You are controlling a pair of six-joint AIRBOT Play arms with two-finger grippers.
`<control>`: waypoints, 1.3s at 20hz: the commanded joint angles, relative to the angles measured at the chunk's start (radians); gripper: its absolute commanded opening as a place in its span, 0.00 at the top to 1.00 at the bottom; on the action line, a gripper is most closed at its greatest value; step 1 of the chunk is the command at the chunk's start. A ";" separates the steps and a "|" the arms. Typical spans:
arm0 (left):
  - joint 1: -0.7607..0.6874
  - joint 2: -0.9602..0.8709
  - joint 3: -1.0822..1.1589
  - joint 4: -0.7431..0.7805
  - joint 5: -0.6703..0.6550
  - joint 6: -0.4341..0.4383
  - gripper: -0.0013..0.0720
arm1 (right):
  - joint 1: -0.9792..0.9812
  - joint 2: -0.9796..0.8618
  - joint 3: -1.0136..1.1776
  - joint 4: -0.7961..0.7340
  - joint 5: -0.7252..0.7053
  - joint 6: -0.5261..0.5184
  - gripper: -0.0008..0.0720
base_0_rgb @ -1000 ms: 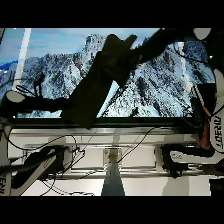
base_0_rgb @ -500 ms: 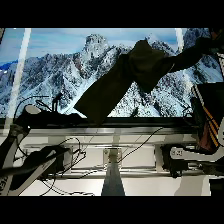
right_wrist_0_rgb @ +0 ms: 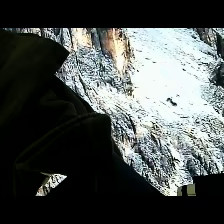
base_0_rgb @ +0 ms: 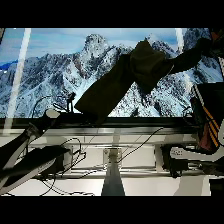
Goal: Fold the clothes and pants, and hang the long-sleeved shirts on hangers.
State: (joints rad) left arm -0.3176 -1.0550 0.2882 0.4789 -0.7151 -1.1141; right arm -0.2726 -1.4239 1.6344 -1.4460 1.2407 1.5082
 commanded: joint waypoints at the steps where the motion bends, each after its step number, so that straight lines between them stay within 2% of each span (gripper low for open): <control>1: -0.055 -0.064 0.026 -0.054 0.069 0.005 0.60 | -0.001 0.000 0.000 0.010 0.005 0.002 0.94; 3: -0.059 -0.077 0.076 -0.054 0.069 0.004 0.89 | -0.001 0.001 0.000 0.011 0.005 0.002 0.94; 4: -0.057 -0.078 0.108 -0.053 0.070 0.008 0.96 | -0.001 0.001 0.000 0.013 0.005 0.002 0.94; 8: 0.074 -0.078 0.335 0.001 0.071 0.030 0.96 | -0.001 0.014 0.002 0.103 -0.019 -0.013 0.94; 10: 0.227 -0.078 0.505 0.059 0.071 0.029 0.96 | -0.001 0.020 0.014 0.172 -0.055 -0.034 0.94; 15: 0.660 -0.078 0.957 0.068 0.115 -0.085 0.97 | -0.001 0.041 0.104 0.336 -0.224 -0.034 0.94; 17: 0.795 -0.078 1.097 0.079 0.113 -0.091 0.97 | -0.001 0.041 0.184 0.349 -0.262 -0.032 0.94; 18: 0.853 -0.078 1.140 0.094 0.113 -0.095 0.97 | -0.002 0.041 0.221 0.347 -0.277 -0.016 0.94; 20: 0.937 -0.078 1.167 0.169 0.111 -0.140 0.97 | -0.011 0.041 0.282 0.283 -0.304 0.084 0.94; 22: 0.975 -0.103 1.167 0.361 0.023 -0.197 0.97 | -0.028 0.040 0.289 0.108 -0.262 0.188 0.94; 23: 0.978 -0.134 1.167 0.495 -0.070 -0.247 0.97 | -0.040 0.037 0.274 0.032 -0.195 0.236 0.94; 24: 0.978 -0.177 1.166 0.603 -0.179 -0.274 0.97 | -0.057 0.031 0.252 -0.006 -0.104 0.255 0.94; 26: 0.978 -0.275 1.154 0.686 -0.370 -0.265 0.97 | -0.088 0.025 0.168 -0.024 0.072 0.247 0.94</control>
State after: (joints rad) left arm 0.6304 -1.2346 1.4338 0.9337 -0.8352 -1.3319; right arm -0.3264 -1.3922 1.8591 -1.3579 1.1118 1.6928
